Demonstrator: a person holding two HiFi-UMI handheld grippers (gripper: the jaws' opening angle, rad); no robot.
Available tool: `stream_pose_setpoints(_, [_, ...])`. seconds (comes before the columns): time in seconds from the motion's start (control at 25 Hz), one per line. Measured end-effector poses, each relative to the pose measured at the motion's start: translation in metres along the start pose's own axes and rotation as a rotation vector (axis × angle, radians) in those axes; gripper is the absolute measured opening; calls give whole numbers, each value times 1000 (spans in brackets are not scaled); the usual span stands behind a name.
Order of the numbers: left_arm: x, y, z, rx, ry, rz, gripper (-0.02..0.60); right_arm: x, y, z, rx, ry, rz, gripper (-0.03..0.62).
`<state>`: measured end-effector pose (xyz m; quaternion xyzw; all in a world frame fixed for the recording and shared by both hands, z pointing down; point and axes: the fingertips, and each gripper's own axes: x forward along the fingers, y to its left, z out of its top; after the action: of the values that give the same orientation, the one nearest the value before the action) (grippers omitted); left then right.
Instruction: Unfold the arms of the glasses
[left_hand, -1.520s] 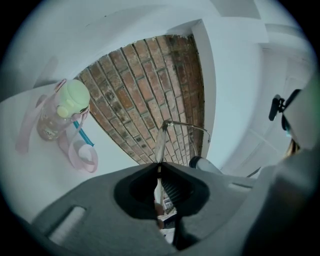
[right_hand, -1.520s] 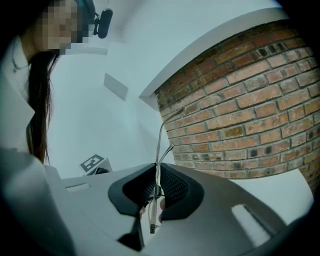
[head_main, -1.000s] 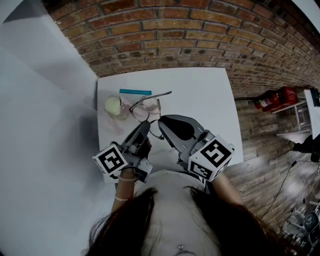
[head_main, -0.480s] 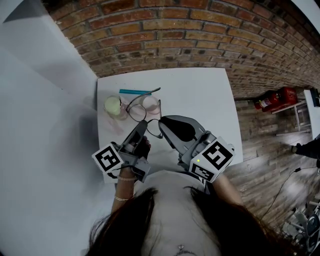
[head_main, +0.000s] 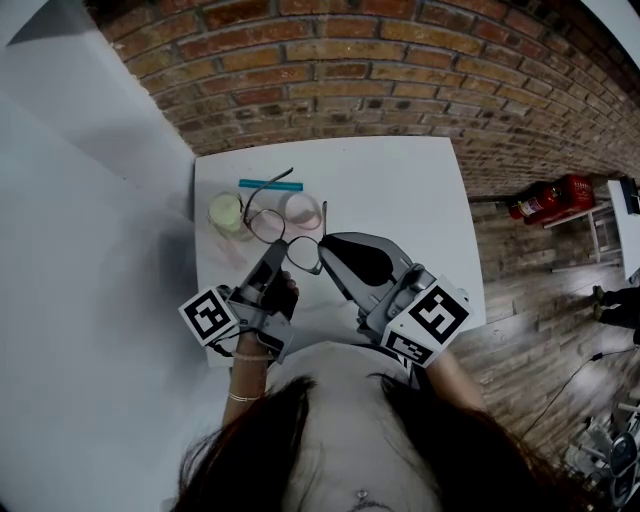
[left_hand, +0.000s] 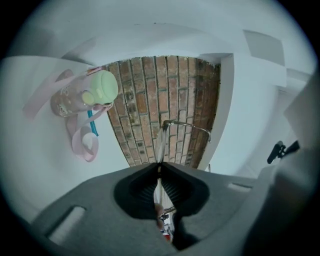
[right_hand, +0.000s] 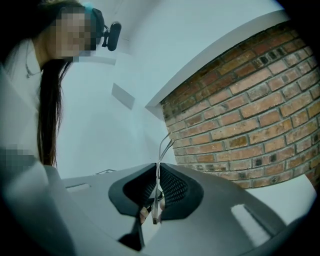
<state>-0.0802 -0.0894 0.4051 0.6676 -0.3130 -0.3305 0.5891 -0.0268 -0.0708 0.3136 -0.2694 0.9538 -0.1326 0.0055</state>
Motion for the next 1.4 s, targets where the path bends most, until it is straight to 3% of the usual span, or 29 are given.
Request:
stream_pose_setpoints(0.76, [-6,6,11,-104,-54,-18,21,-3,6,4,-4,-17,27,25])
stream_pose_setpoints(1.4, [-5,8,12,-118,-56,-20,20,-1,13,3,-33,-16,54,21])
